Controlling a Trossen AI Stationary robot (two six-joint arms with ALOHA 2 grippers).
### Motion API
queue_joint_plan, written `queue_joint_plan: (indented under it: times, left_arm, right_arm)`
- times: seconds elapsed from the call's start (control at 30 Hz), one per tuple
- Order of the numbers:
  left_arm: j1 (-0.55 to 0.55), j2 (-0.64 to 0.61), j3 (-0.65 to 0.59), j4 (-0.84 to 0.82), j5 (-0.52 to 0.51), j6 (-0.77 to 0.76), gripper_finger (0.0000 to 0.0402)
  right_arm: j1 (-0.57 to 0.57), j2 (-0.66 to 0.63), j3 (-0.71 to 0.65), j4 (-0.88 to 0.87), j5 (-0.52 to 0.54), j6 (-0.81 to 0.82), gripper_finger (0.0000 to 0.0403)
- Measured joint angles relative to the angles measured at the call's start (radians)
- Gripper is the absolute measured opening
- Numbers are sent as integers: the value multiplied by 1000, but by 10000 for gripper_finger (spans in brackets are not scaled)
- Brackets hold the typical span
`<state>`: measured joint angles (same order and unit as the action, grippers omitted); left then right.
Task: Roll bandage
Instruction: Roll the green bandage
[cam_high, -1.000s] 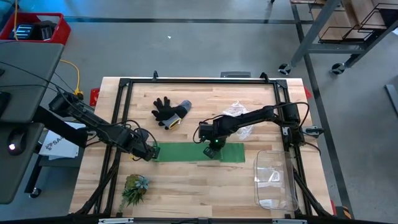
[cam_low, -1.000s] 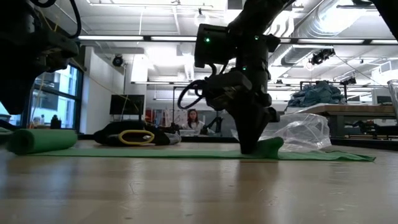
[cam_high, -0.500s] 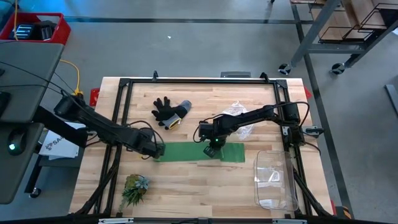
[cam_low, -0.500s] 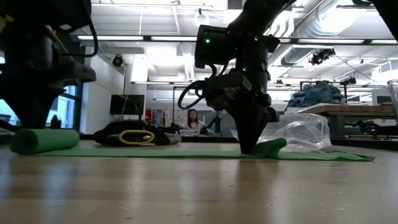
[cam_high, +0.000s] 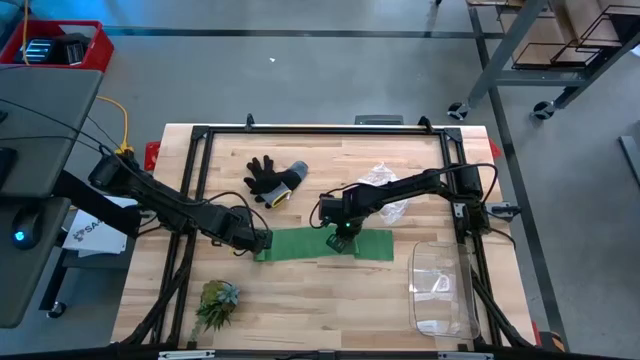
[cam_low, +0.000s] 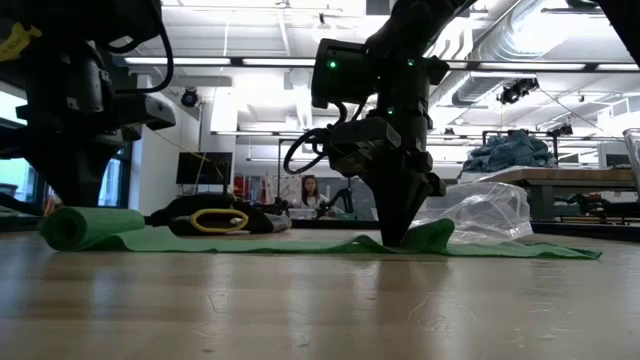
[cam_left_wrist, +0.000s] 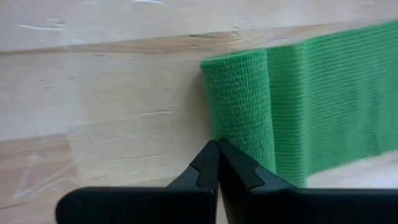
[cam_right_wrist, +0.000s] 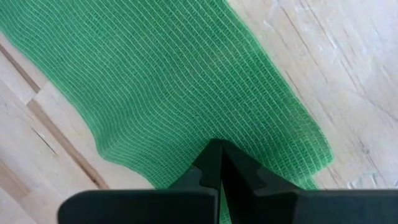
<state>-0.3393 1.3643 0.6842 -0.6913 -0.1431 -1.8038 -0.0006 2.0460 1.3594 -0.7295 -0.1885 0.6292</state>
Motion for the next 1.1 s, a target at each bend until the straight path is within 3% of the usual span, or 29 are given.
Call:
queue_joint_plan:
  times: [0.37, 1.1]
  left_arm:
    - [1, -6, 0, 45, -33, 4, 0]
    - [130, 14, 0, 234, -77, 263, 0]
  right_arm:
    - [0, 0, 0, 3, 6, 0, 0]
    - [-13, -13, -1, 58, 6, -8, 0]
